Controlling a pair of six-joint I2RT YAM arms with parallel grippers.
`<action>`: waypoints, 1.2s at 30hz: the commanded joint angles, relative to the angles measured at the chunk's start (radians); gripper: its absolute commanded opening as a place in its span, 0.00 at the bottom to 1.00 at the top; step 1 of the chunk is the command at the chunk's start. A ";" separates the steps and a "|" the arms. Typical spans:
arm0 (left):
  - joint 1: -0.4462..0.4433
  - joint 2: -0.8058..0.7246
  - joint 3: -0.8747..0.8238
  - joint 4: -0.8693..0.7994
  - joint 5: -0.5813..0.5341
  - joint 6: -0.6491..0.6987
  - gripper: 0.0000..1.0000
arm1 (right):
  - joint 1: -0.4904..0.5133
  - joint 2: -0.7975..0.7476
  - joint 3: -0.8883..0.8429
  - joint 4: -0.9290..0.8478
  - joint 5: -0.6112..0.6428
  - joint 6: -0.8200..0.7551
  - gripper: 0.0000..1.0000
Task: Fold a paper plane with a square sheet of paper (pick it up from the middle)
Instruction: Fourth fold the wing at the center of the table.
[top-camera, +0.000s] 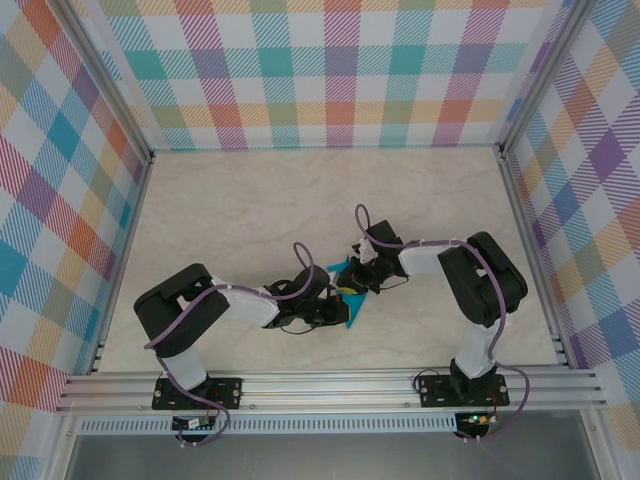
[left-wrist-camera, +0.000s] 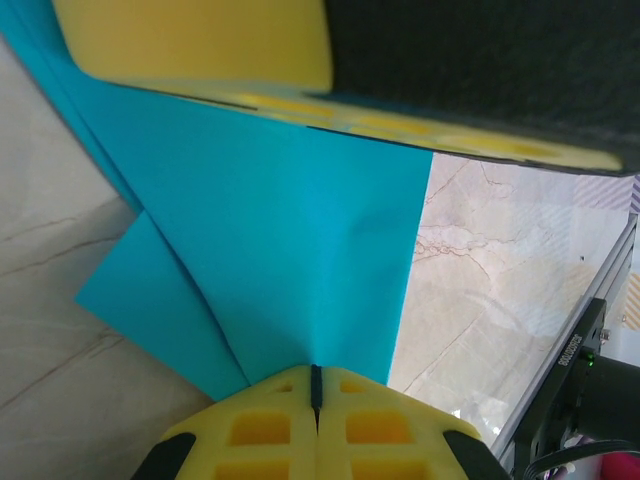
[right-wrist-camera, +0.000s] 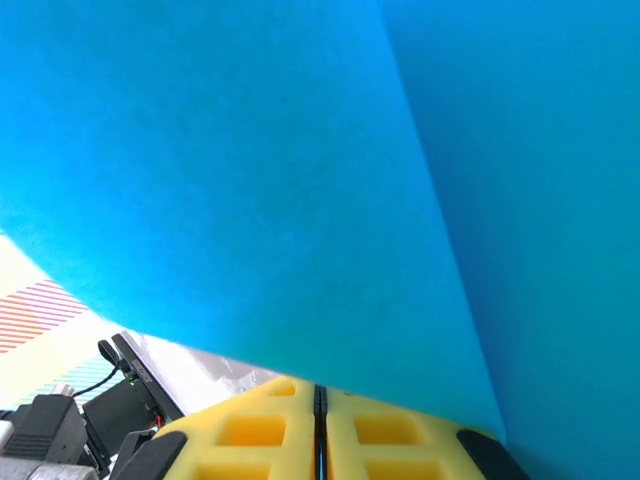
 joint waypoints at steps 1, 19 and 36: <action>-0.027 -0.036 -0.002 -0.072 0.019 0.011 0.00 | -0.005 0.018 -0.043 -0.094 0.061 -0.022 0.10; 0.103 -0.338 0.061 -0.449 -0.398 -0.015 0.04 | -0.011 0.000 -0.038 -0.100 0.047 -0.034 0.10; 0.101 -0.155 0.173 -0.414 -0.253 0.004 0.00 | -0.017 -0.068 -0.063 -0.071 0.028 -0.005 0.10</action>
